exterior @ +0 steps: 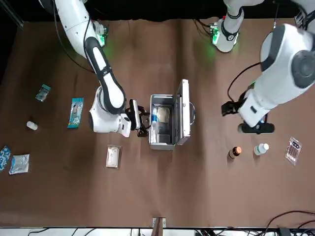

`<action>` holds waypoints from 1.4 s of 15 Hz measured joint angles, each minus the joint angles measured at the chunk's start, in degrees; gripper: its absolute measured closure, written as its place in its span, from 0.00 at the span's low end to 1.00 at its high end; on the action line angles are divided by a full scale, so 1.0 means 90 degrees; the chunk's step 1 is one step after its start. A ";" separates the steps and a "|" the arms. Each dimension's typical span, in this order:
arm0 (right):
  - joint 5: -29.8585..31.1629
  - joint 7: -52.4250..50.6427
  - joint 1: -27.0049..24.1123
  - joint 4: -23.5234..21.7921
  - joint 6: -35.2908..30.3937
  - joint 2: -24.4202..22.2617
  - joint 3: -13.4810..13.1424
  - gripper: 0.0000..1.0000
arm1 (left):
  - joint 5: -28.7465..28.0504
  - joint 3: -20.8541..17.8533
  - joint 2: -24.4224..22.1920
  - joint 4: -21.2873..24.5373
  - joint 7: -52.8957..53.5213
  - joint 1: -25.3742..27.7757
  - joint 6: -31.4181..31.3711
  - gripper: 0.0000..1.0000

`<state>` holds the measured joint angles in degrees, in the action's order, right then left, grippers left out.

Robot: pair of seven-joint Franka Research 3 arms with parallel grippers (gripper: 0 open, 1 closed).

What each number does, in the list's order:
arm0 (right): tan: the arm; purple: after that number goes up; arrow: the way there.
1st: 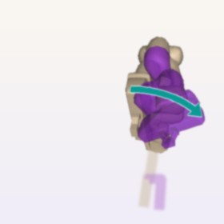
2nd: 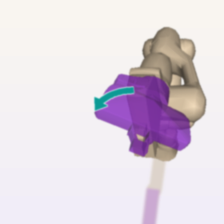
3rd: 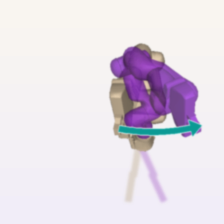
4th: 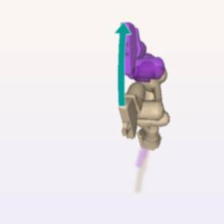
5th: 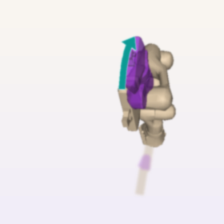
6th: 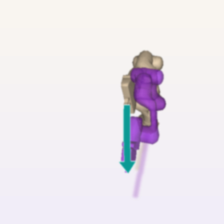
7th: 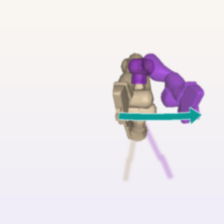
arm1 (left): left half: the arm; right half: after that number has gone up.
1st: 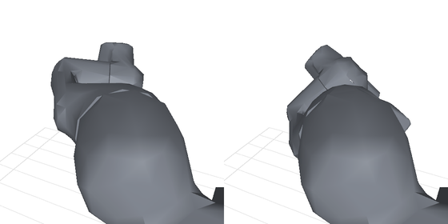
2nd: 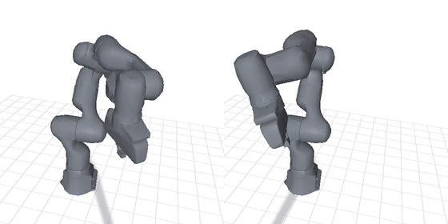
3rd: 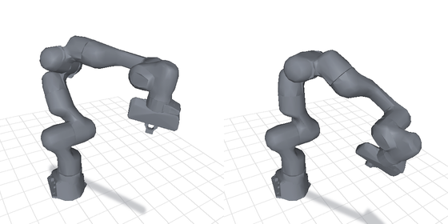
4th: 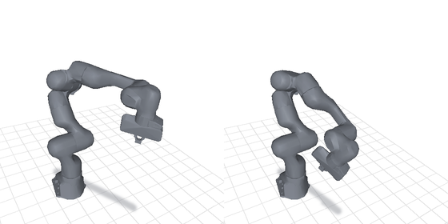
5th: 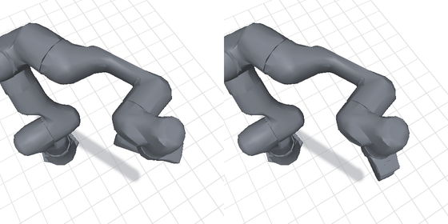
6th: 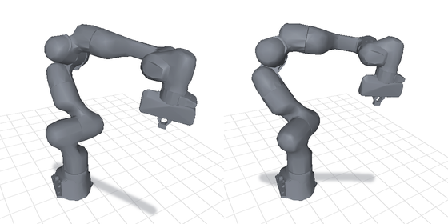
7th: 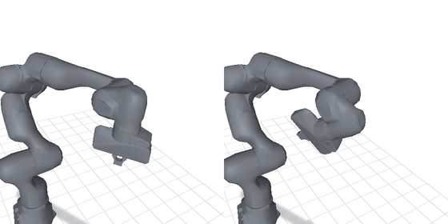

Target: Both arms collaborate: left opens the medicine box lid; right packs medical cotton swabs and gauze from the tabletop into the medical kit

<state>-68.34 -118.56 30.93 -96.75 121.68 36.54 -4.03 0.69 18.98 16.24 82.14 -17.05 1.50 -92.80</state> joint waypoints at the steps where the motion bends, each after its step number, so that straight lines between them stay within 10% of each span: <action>1: 0.0005 0.0000 -0.0020 0.0044 0.0002 -0.0015 -0.0018 0.33 | 0.0000 -0.0002 -0.0094 -0.0001 0.0179 0.0128 0.0042 0.01; 14: 0.2328 0.1056 -0.1583 0.0488 -0.0684 -0.1382 -0.0138 0.29 | 0.0000 -0.0070 -0.0637 -0.0137 0.0661 0.0828 0.0290 0.01; 21: 0.4124 0.4229 -0.2129 0.1501 -0.2226 -0.1874 -0.0157 0.01 | 0.0000 -0.1641 -0.1099 -0.0138 0.0638 -0.0449 0.0577 0.00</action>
<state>-31.22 -80.51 11.77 -83.24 101.64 19.67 -5.44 0.69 4.21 6.34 80.89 -11.30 -2.55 -87.61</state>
